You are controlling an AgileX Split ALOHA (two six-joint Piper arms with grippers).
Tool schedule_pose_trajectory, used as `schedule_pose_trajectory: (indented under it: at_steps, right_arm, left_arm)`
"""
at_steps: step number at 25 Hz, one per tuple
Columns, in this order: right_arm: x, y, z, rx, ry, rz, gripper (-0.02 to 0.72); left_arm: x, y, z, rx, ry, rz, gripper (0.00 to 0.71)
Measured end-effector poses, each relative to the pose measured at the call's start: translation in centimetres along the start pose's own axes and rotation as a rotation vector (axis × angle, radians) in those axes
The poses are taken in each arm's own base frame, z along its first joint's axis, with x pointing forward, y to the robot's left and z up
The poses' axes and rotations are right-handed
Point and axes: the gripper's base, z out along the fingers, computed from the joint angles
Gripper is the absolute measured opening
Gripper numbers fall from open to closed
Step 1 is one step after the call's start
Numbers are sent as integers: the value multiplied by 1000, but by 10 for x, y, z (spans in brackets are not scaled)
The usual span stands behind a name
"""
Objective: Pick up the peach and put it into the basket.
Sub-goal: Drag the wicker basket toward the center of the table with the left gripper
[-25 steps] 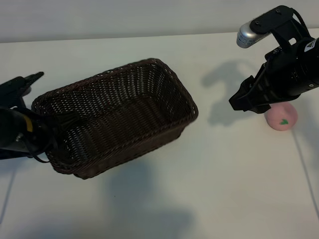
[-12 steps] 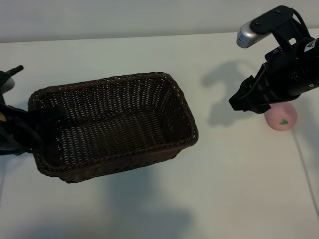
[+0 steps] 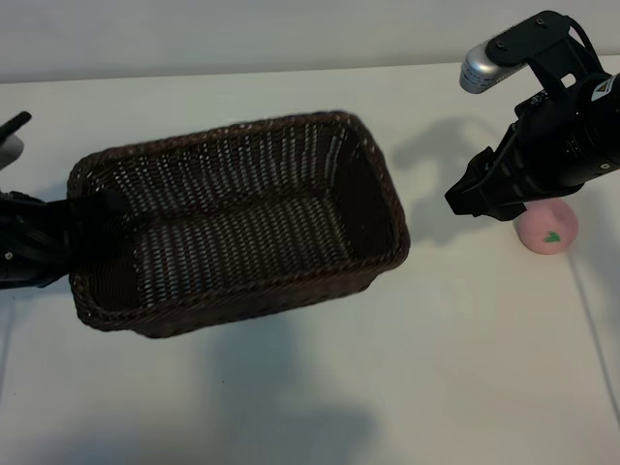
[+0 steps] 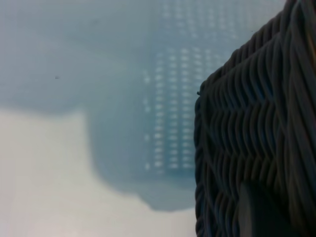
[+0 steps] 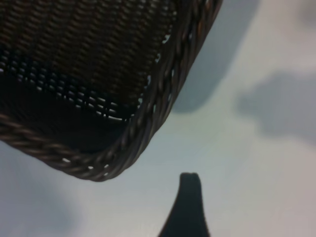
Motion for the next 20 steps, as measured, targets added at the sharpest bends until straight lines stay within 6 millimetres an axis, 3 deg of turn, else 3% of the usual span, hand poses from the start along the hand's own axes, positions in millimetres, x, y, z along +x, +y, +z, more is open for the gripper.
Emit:
schedule_pose_trajectory:
  at_steps: [6, 11, 20]
  right_arm:
    - [0, 0, 0, 0, 0, 0, 595]
    - [0, 0, 0, 0, 0, 0, 595]
    - [0, 0, 0, 0, 0, 0, 594]
  left_arm:
    - [-10, 9, -4, 14, -45, 67, 154]
    - [-25, 3, 0, 20, -58, 123, 154]
    - [-59, -12, 35, 85, -53, 101, 154]
